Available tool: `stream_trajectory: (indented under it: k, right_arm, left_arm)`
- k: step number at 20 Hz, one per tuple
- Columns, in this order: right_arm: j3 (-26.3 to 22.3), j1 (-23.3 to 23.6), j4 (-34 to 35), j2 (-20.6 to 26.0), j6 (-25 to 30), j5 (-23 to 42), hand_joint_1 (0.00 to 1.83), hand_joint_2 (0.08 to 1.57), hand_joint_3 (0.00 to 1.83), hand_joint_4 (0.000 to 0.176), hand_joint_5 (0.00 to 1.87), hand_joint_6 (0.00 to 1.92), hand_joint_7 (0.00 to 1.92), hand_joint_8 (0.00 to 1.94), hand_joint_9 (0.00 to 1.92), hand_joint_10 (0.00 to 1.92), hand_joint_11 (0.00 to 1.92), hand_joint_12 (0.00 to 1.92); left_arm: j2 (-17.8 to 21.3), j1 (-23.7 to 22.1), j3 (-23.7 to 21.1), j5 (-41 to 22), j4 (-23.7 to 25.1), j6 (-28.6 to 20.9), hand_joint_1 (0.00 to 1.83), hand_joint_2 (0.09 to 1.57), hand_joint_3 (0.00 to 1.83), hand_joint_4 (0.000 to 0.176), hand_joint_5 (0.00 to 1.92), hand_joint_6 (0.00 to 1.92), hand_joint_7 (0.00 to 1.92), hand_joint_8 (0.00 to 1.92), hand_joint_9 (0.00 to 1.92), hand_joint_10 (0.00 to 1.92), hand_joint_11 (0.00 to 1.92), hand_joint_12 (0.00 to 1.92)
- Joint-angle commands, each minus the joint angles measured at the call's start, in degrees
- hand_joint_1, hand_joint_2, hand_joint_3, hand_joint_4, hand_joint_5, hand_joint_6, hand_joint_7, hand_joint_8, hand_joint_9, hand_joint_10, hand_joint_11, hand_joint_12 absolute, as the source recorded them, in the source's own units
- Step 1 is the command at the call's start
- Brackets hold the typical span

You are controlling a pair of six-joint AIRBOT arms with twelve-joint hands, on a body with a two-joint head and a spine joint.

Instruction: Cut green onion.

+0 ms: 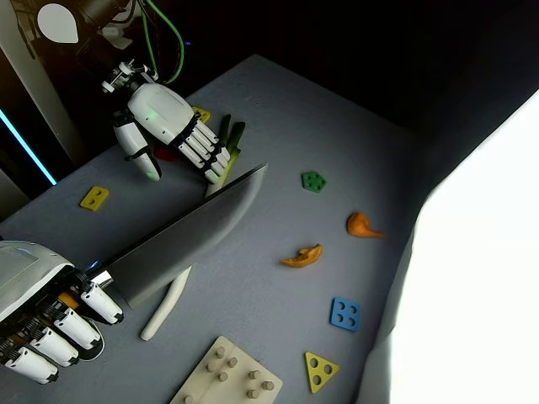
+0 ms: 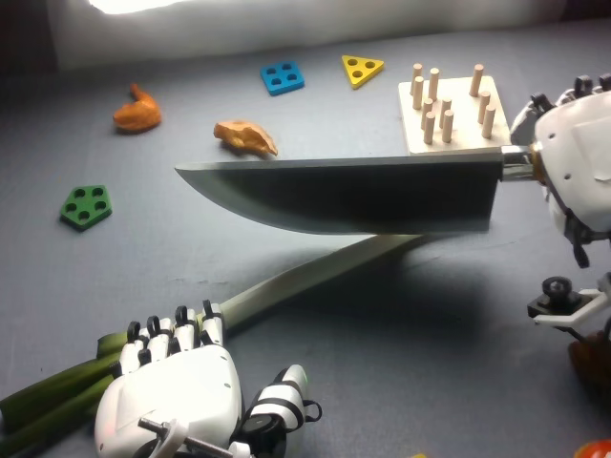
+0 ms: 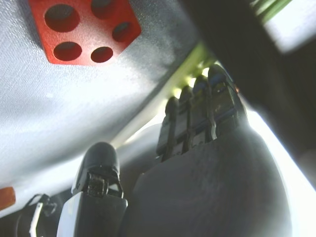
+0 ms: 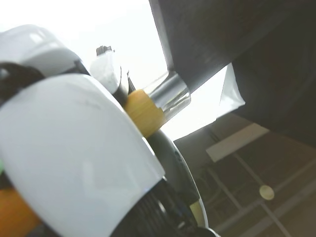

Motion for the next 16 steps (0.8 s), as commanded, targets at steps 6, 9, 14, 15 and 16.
stream_trajectory:
  k: [6,9,14,15,16]
  right_arm:
    - [-0.77,-3.65,-1.71,2.64,-4.96,5.87,1.57,0.93,0.58,0.176,1.54,1.92,1.61,1.94,1.67,1.92,1.76,1.92]
    - [-2.56,-5.97,-1.64,4.04,-5.38,7.4,1.58,0.93,0.58,0.176,1.52,1.92,1.59,1.94,1.65,1.92,1.74,1.92]
    - [-2.94,-6.65,0.42,5.15,-6.26,7.79,1.55,0.93,0.58,0.176,1.54,1.92,1.61,1.94,1.67,1.92,1.76,1.92]
    - [-2.94,-6.65,0.68,5.47,-6.27,7.8,1.54,0.93,0.58,0.176,1.53,1.92,1.61,1.94,1.67,1.92,1.76,1.92]
    - [-2.94,-6.6,0.77,5.57,-6.27,7.8,1.56,0.9,0.62,0.176,1.52,1.92,1.61,1.94,1.67,1.92,1.76,1.92]
  left_arm:
    - [-0.24,-0.2,0.42,0.85,1.44,-0.09,0.0,1.35,0.0,0.0,0.1,0.0,0.07,0.0,0.05,0.0,0.0,0.05]
    - [-0.24,-0.3,0.42,0.85,1.45,-0.09,0.0,1.36,0.0,0.0,0.13,0.0,0.11,0.0,0.07,0.0,0.0,0.11]
    - [-0.26,-0.27,0.42,0.85,1.47,-0.09,0.0,1.35,0.0,0.0,0.12,0.0,0.12,0.0,0.07,0.01,0.0,0.07]
    - [-0.26,-0.27,0.42,0.85,1.47,-0.09,0.0,1.36,0.0,0.0,0.12,0.0,0.11,0.0,0.07,0.01,0.0,0.06]
    - [-0.26,-0.28,0.42,0.85,1.48,-0.09,0.0,1.36,0.0,0.0,0.13,0.01,0.12,0.0,0.07,0.01,0.0,0.06]
